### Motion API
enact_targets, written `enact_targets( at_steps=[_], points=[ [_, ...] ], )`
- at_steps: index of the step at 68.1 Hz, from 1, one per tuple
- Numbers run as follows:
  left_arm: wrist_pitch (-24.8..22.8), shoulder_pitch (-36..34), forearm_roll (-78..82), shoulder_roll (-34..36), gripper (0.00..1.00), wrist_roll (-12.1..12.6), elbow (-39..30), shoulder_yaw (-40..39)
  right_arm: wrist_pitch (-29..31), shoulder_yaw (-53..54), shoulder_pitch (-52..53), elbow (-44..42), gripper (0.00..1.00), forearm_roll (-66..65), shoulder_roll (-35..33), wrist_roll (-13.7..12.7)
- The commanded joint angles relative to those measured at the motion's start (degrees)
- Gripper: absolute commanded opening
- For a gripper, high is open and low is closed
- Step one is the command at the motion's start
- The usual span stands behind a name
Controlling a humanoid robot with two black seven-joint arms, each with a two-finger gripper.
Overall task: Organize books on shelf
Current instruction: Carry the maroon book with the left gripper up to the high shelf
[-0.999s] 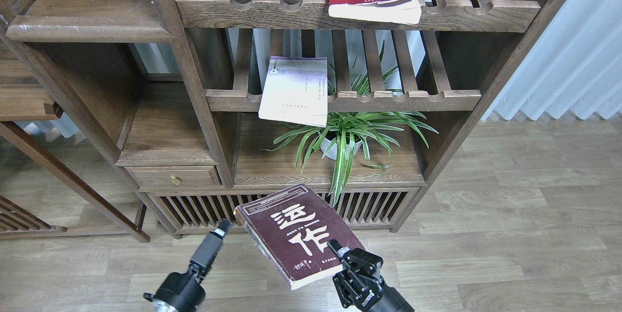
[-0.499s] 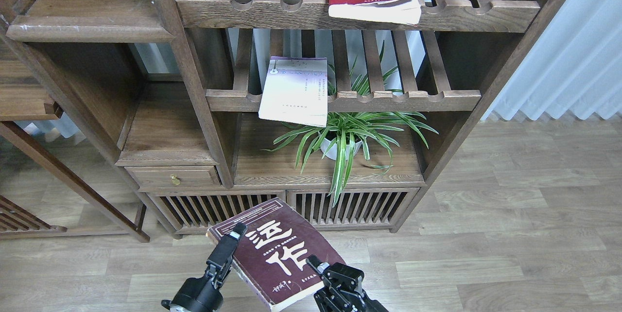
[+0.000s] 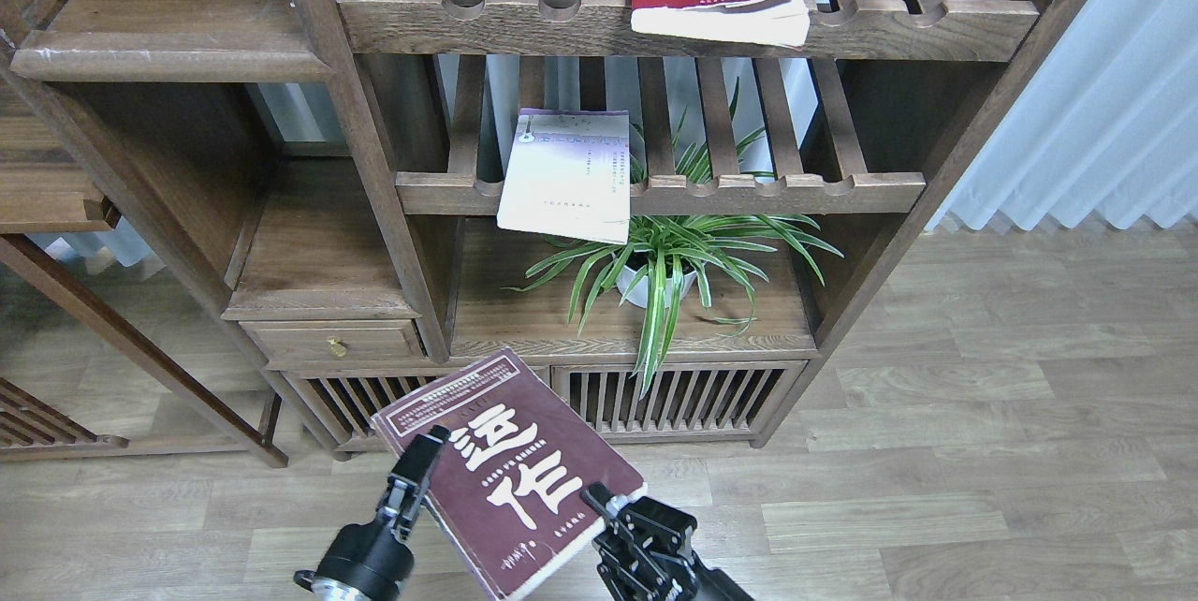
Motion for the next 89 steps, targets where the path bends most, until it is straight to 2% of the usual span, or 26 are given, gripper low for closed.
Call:
enact_targets(
  at_steps=[1,11,22,33,40,53,62,74,77,82,86,89],
  points=[
    [0.0,0.1,0.1,1.1,0.06,0.3,-0.1,-2.9,0.0,0.6,1.9,-0.5,1.0,-0.6,-0.9,0.0],
    [0.0,0.0,0.7,4.1,0.07,1.7,0.6,-9.7,0.0,0.3,1.9,-0.6,1.0,-0.9,-1.9,0.0],
    [0.0,-0.1,0.9,7.1,0.06,2.5,3.2,-9.6,0.0,-0.1,2.3,-0.8,1.0,-1.2,-2.4,-0.2],
    [0.0,-1.0,1.7,10.8,0.07,5.0,1.9,-9.4,0.0,-0.1,3.1,-1.4,1.0,-1.5,-2.5,-0.2],
    [0.0,-1.5,6.0,12.0,0.07,5.2,1.4,-10.6,0.0,-0.1,3.4,-1.9,1.0,-1.5,-2.8,-0.2],
    [0.0,-0.9,11.0,14.9,0.07,5.1,-2.4,-15.4,0.0,-0.1,4.1,-2.9,1.0,-1.5,-2.9,-0.2],
    [0.0,1.1,19.1,16.3,0.07,5.9,-9.3,-25.6,0.0,-0.1,4.3,-3.8,1.0,-1.5,-2.9,-0.2],
    [0.0,6.8,27.9,16.3,0.07,10.9,-21.6,-39.5,0.0,-0.1,4.5,-4.9,1.0,-1.5,-2.9,-0.1],
    [0.0,7.6,29.0,16.3,0.07,11.8,-23.3,-41.5,0.0,-0.1,4.5,-5.2,1.0,-1.5,-2.8,-0.1],
    [0.0,9.1,29.9,16.1,0.07,14.7,-26.0,-46.1,0.0,0.0,4.5,-5.6,1.0,-1.5,-2.6,-0.1],
    [0.0,9.5,30.0,15.9,0.07,17.7,-27.2,-49.3,0.0,-0.1,4.5,-5.6,1.0,-1.5,-2.6,-0.1],
    [0.0,9.4,30.0,15.7,0.07,21.9,-27.6,-53.1,0.0,-0.1,4.4,-5.6,1.0,-1.5,-2.6,-0.1]
  ],
)
